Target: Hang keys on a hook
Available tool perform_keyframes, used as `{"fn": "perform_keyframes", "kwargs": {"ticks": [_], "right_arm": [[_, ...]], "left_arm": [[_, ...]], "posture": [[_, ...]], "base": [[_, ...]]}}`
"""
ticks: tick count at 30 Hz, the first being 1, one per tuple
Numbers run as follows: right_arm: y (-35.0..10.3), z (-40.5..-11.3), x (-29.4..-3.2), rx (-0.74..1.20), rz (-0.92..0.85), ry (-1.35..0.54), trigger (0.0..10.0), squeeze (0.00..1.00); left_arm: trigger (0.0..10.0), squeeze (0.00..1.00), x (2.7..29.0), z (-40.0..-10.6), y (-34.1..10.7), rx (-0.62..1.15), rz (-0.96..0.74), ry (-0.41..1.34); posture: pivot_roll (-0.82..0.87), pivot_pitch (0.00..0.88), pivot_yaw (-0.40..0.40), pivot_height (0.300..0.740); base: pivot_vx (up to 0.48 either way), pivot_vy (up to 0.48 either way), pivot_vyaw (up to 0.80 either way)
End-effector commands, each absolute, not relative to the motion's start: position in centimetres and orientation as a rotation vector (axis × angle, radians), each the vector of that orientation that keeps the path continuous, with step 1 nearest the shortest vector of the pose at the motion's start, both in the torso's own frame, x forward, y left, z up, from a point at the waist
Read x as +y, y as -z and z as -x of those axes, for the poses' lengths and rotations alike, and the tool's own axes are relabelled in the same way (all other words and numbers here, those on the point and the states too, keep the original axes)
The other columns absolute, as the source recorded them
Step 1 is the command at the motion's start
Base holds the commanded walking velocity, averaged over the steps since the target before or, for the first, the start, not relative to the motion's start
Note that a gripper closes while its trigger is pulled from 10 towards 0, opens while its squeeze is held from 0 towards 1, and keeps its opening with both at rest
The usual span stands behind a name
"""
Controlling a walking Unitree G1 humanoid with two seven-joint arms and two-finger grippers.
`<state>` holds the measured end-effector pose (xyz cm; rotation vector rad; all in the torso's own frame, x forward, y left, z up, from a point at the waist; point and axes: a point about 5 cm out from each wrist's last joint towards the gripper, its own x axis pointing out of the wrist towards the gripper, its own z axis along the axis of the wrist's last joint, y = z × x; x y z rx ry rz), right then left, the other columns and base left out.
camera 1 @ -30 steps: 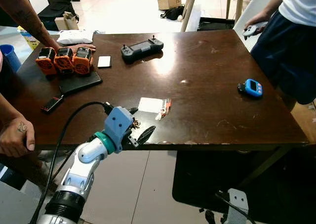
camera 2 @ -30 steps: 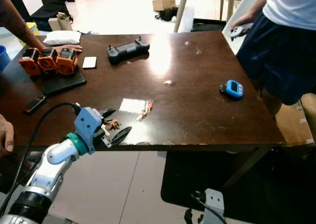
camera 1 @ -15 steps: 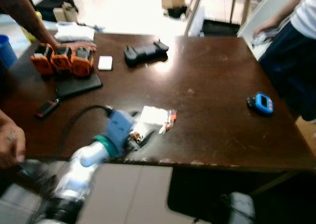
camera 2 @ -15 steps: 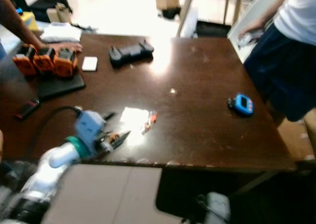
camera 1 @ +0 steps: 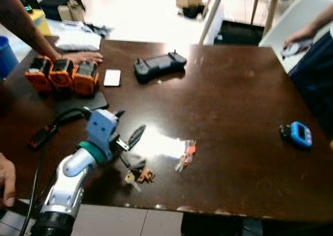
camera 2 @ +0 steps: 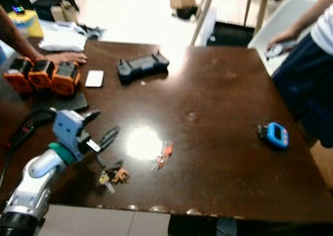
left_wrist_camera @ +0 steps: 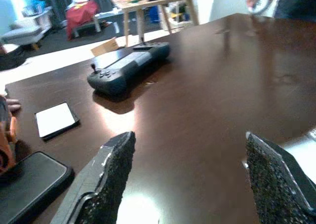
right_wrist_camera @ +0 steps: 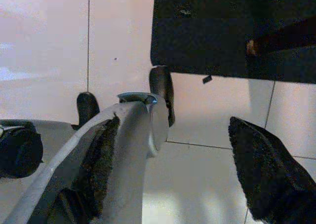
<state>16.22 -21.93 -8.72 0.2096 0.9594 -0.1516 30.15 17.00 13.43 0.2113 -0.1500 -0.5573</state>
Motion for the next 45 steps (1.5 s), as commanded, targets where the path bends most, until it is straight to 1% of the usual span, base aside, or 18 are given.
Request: {"fn": "perform_keyframes", "kwargs": {"ticks": [1, 4, 7, 8, 11, 12, 13, 14, 15, 18, 20, 30, 31, 36, 38, 42, 43, 45], "right_arm": [[9.0, -15.4, -22.2, 0.977, -0.207, 0.161, 10.0, 0.0], [9.1, -15.0, -22.3, 0.991, -0.201, 0.159, 10.0, 0.0], [9.2, -14.9, -22.3, 0.993, -0.2, 0.158, 10.0, 0.0], [9.2, -14.9, -22.3, 0.996, -0.196, 0.154, 10.0, 0.0], [9.2, -14.9, -22.3, 0.996, -0.196, 0.154, 10.0, 0.0], [9.1, -14.9, -22.4, 0.997, -0.193, 0.152, 10.0, 0.0], [9.1, -14.9, -22.4, 0.997, -0.193, 0.152, 10.0, 0.0], [9.1, -14.9, -22.4, 1.0, -0.185, 0.146, 10.0, 0.0], [9.1, -14.9, -22.4, 1.0, -0.185, 0.146, 10.0, 0.0], [9.1, -14.9, -22.6, 1.007, -0.17, 0.136, 10.0, 0.0], [9.1, -14.9, -22.7, 1.008, -0.166, 0.134, 10.0, 0.0], [9.0, -15.1, -22.9, 1.008, -0.156, 0.128, 10.0, 0.0], [9.0, -15.1, -23.0, 1.01, -0.15, 0.127, 10.0, 0.0], [8.9, -15.1, -23.1, 1.011, -0.145, 0.125, 10.0, 0.0], [8.9, -15.2, -23.1, 1.016, -0.133, 0.115, 10.0, 0.0], [8.8, -15.3, -23.1, 1.017, -0.125, 0.106, 10.0, 0.0], [8.8, -15.6, -23.0, 1.018, -0.114, 0.092, 10.0, 0.0], [8.7, -15.7, -23.0, 1.017, -0.112, 0.089, 10.0, 0.0]], "left_arm": [[10.0, 0.0, 17.5, -30.0, -13.3, -0.134, -0.203, 0.543], [10.0, 0.0, 21.5, -28.7, -13.4, -0.087, -0.228, 0.464], [10.0, 0.0, 22.1, -28.3, -13.3, -0.069, -0.238, 0.462], [10.0, 0.0, 23.2, -27.6, -13.0, -0.036, -0.247, 0.456], [10.0, 0.0, 23.2, -27.6, -13.0, -0.036, -0.247, 0.456], [10.0, 0.0, 24.5, -26.2, -12.8, 0.021, -0.235, 0.497], [10.0, 0.0, 24.5, -26.2, -12.8, 0.021, -0.235, 0.497], [10.0, 0.0, 25.4, -24.3, -12.4, 0.089, -0.22, 0.577], [10.0, 0.0, 25.4, -24.3, -12.4, 0.089, -0.22, 0.577], [10.0, 0.0, 26.5, -20.4, -12.1, 0.199, -0.131, 0.71], [10.0, 0.0, 26.6, -19.3, -12.0, 0.215, -0.098, 0.713], [10.0, 0.0, 25.9, -18.0, -11.7, 0.195, -0.043, 0.641], [10.0, 0.0, 24.8, -16.6, -11.1, 0.193, 0.028, 0.592], [10.0, 0.0, 24.5, -15.5, -10.5, 0.196, 0.054, 0.535], [10.0, 0.0, 24.9, -14.8, -10.1, 0.175, 0.048, 0.44], [10.0, 0.0, 25.3, -14.6, -9.8, 0.151, 0.054, 0.351], [10.0, 0.0, 25.2, -14.7, -9.4, 0.127, 0.073, 0.277], [10.0, 0.0, 24.8, -14.7, -9.0, 0.121, 0.084, 0.265]], "posture": [[0.12, 0.054, 0.071, 0.74], [0.13, 0.058, 0.068, 0.74], [0.13, 0.058, 0.068, 0.74], [0.13, 0.057, 0.065, 0.74], [0.13, 0.057, 0.065, 0.74], [0.14, 0.057, 0.062, 0.74], [0.14, 0.057, 0.062, 0.74], [0.14, 0.058, 0.058, 0.74], [0.14, 0.058, 0.058, 0.74], [0.15, 0.059, 0.053, 0.74], [0.16, 0.061, 0.049, 0.74], [0.16, 0.071, 0.054, 0.74], [0.18, 0.081, 0.048, 0.74], [0.19, 0.084, 0.043, 0.74], [0.21, 0.094, 0.036, 0.74], [0.22, 0.1, 0.029, 0.74], [0.23, 0.103, 0.027, 0.74], [0.23, 0.105, 0.025, 0.74]], "base": [[0.0, 0.0, 0.0], [0.0, 0.0, 0.0], [0.0, 0.0, 0.0], [0.0, 0.0, 0.0], [0.0, 0.0, 0.0], [0.0, 0.0, 0.0], [0.0, 0.0, 0.0], [0.0, 0.0, 0.0], [0.0, 0.0, 0.0], [0.0, 0.0, 0.0], [0.0, 0.0, 0.0], [0.0, 0.0, 0.0], [0.0, 0.0, 0.0], [0.0, 0.0, 0.0], [0.0, 0.0, 0.0], [0.0, 0.0, 0.0], [0.0, 0.0, 0.0], [0.0, 0.0, 0.0]]}}
